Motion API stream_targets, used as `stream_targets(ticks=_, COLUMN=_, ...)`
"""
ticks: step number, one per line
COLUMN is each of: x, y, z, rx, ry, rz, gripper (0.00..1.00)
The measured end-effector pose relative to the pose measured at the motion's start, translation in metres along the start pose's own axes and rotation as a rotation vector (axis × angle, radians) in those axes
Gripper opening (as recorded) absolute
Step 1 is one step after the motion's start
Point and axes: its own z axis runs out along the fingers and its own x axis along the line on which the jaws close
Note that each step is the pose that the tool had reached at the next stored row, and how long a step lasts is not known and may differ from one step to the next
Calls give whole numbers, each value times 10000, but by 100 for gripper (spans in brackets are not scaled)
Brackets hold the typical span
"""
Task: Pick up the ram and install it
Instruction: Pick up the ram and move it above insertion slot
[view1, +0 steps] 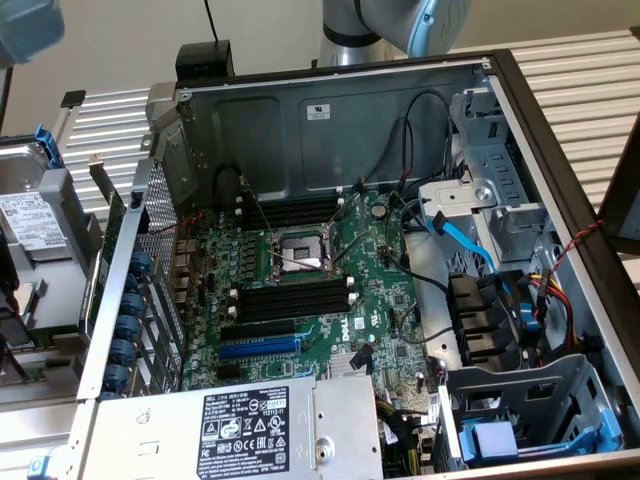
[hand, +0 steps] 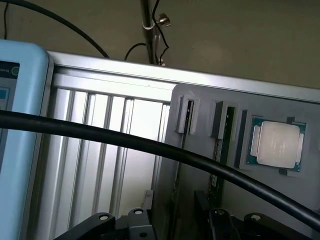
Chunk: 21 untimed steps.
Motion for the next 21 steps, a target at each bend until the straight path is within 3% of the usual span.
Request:
stream_targets(ticks=9, x=1, y=-3, z=61, rx=-22, ry=-11, rz=231, gripper=45)
stream_targets(ticks=16, x=2, y=-6, z=112, rx=-24, ry=-97, rz=504, gripper=45)
stream_targets(ticks=21, x=3, y=-11, z=149, rx=-71, ry=-144, rz=610, gripper=45)
